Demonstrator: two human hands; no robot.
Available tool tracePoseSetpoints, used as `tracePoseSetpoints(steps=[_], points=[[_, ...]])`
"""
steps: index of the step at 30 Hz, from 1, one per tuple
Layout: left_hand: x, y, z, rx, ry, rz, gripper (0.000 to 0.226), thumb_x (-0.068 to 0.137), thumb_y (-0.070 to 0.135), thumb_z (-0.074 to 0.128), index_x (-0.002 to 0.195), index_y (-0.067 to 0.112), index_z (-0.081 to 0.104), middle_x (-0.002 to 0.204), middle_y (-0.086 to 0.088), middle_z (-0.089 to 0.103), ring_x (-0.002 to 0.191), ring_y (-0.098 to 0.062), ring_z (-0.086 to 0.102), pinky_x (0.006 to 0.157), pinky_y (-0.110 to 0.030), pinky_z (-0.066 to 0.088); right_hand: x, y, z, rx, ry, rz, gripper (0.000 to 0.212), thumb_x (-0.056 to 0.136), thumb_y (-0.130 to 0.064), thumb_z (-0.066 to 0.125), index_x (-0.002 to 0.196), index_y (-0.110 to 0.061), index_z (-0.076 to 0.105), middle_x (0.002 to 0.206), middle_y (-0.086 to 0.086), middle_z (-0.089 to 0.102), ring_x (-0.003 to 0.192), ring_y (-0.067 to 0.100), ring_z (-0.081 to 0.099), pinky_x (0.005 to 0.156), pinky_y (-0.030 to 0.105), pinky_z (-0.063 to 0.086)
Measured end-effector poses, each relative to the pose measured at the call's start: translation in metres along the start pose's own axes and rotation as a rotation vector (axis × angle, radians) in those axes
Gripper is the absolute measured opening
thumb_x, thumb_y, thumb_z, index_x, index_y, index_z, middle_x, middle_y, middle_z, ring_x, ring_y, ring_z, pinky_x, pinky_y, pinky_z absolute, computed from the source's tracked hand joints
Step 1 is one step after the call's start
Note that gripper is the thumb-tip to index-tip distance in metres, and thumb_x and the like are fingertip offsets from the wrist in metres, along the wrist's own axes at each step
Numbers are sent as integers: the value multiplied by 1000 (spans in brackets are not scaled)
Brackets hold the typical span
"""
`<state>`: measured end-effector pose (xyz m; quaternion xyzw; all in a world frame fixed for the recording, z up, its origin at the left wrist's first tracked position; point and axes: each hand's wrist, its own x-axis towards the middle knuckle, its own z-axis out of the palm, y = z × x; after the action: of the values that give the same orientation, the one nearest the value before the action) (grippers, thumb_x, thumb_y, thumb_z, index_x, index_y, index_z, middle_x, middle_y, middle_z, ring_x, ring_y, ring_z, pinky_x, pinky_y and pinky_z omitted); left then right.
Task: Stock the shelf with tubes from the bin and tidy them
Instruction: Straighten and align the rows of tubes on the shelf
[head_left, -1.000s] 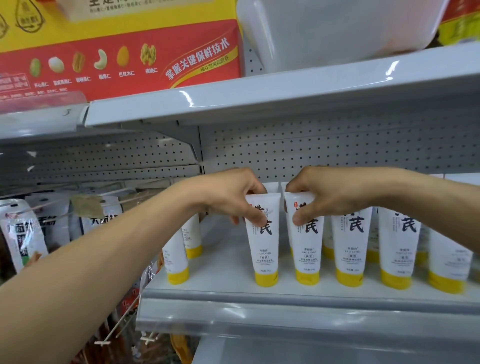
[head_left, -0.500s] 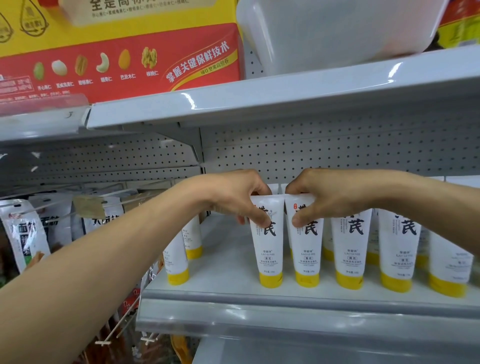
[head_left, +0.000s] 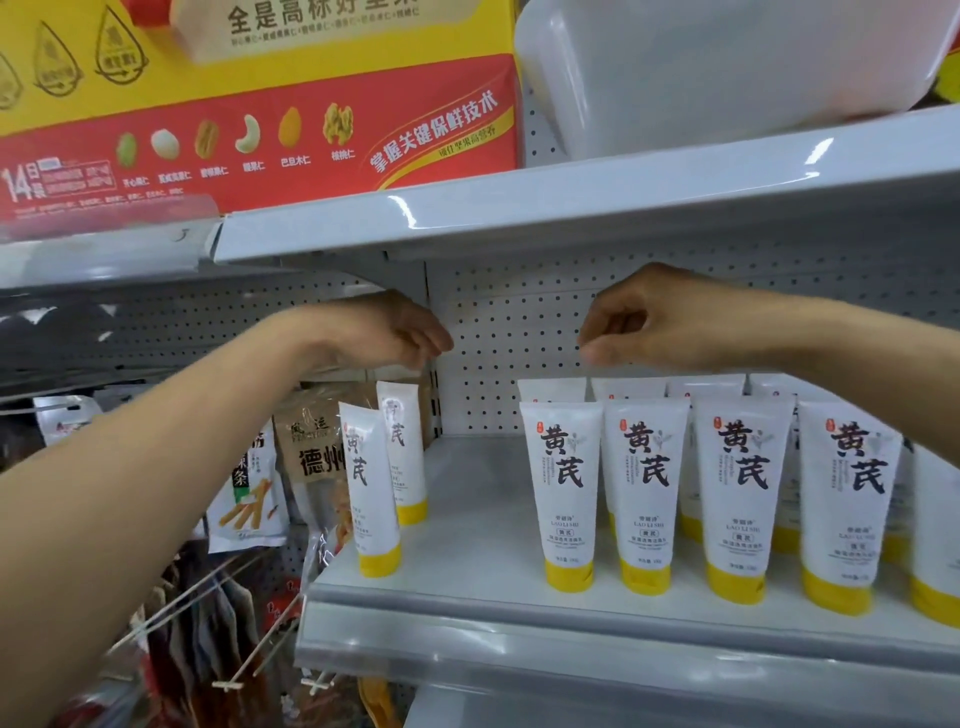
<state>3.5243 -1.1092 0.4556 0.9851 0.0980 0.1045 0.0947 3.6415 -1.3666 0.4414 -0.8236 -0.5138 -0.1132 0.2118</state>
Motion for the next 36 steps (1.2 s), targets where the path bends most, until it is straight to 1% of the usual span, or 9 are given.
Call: tracePoseSetpoints(steps=[3,5,9,12,16,21,28,31,36], points=[[7,-24,7,96,-110,-83,43,89,8,66,129,23,60,127,8,62,119,-12,56,107,-28,39,15,-2,6,-36,-67,20,21,89,-36,65,107,-27,70,103,-19,68,96,-1,62,84,16,48],[13,-34,12,57,-139,-120,40,88,11,68,126,22,63,122,8,64,115,-13,59,105,-30,43,26,-5,12,-73,-136,29,25,89,-34,65,111,-24,69,107,-16,68,99,2,62,93,25,49],[21,-43,18,-104,-146,-155,16,87,10,70,100,19,72,96,1,74,93,-18,70,80,-26,57,43,-10,26,-90,-263,26,31,89,-33,67,116,-18,69,114,-11,69,103,7,63,101,33,48],[24,-38,24,-123,-98,-85,10,86,12,71,91,21,72,85,3,75,83,-18,70,73,-25,58,50,-10,36,-112,-313,24,27,87,-34,68,107,-18,73,104,-5,73,97,15,67,94,37,53],[28,-14,33,-179,-76,19,14,87,13,70,101,12,73,95,-3,76,87,-20,71,81,-33,60,55,-6,44,-137,-315,9,18,86,-32,67,91,-16,74,91,3,73,85,24,67,75,36,54],[37,10,38,-91,-103,98,13,88,21,70,100,20,74,91,6,75,79,-15,72,79,-29,60,55,-5,45,-99,-308,23,15,84,-31,68,92,-20,74,92,0,74,89,21,69,83,42,58],[44,18,44,-97,-96,132,18,87,17,70,104,17,74,92,4,76,85,-20,72,79,-31,60,57,-3,46,-69,-306,29,7,85,-30,68,80,-25,70,84,-4,72,83,18,67,70,33,53],[45,18,45,-110,-94,138,18,87,16,70,105,18,74,93,1,76,88,-21,72,79,-31,60,56,-4,46,-64,-311,24,11,86,-29,67,74,-29,67,80,-7,70,77,13,64,64,25,48],[46,18,45,-122,-102,140,18,86,16,71,104,19,73,95,0,76,90,-22,72,80,-32,60,57,-4,47,-60,-315,23,9,86,-30,67,77,-29,67,84,-7,72,83,17,67,70,29,52]])
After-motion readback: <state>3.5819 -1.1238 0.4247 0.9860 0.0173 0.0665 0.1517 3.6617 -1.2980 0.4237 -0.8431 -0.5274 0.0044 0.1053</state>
